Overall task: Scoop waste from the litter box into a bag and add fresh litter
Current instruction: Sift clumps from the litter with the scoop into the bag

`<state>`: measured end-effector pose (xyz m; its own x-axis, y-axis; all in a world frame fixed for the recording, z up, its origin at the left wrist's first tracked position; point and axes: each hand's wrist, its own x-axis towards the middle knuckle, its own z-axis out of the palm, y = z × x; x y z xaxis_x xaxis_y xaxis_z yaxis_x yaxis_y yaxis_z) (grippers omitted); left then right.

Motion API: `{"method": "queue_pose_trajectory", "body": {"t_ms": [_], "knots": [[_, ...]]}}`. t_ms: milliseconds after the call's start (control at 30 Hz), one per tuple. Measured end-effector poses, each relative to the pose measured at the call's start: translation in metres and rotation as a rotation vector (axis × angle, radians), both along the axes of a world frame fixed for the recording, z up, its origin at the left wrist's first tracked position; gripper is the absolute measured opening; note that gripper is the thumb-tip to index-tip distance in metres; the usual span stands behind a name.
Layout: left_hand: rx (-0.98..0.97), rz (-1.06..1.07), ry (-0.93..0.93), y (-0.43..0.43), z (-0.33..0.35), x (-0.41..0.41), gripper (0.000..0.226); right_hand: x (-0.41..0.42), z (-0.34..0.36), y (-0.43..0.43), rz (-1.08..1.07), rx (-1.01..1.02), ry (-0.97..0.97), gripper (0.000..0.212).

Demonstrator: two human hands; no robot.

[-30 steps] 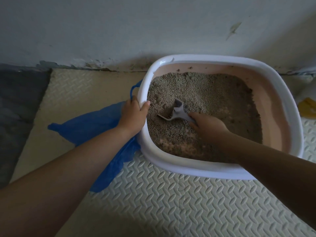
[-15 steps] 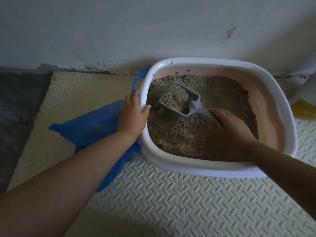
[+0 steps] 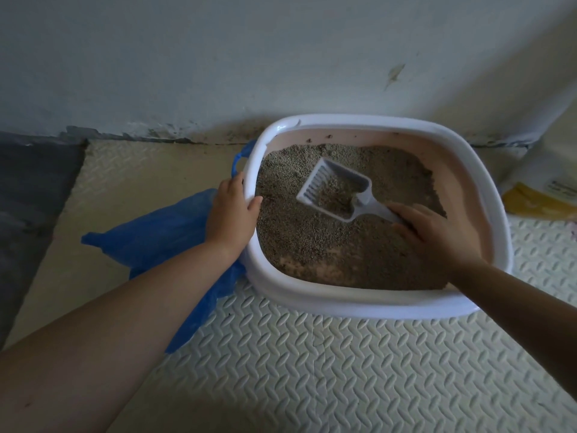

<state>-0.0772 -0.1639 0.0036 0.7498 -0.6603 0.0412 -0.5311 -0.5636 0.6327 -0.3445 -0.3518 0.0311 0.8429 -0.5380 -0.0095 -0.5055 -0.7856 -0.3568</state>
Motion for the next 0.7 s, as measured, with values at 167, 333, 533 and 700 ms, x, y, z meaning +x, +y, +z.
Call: {"method": "queue_pose_trajectory", "body": {"t_ms": [167,333,533,700], "knots": [[0.007,-0.003,-0.002,0.0,0.001,-0.001,0.051,0.001,0.001,0.001,-0.008,0.006,-0.016,0.035],[0.016,0.003,-0.004,0.001,0.002,-0.002,0.051,0.002,-0.002,-0.002,-0.118,0.089,-0.047,0.03],[0.004,0.01,-0.006,0.0,0.002,-0.003,0.05,0.017,0.004,-0.003,-0.312,0.193,-0.09,0.015],[0.008,0.009,-0.001,0.0,0.002,-0.003,0.049,0.06,-0.005,0.0,-0.414,0.297,-0.012,0.034]]}}
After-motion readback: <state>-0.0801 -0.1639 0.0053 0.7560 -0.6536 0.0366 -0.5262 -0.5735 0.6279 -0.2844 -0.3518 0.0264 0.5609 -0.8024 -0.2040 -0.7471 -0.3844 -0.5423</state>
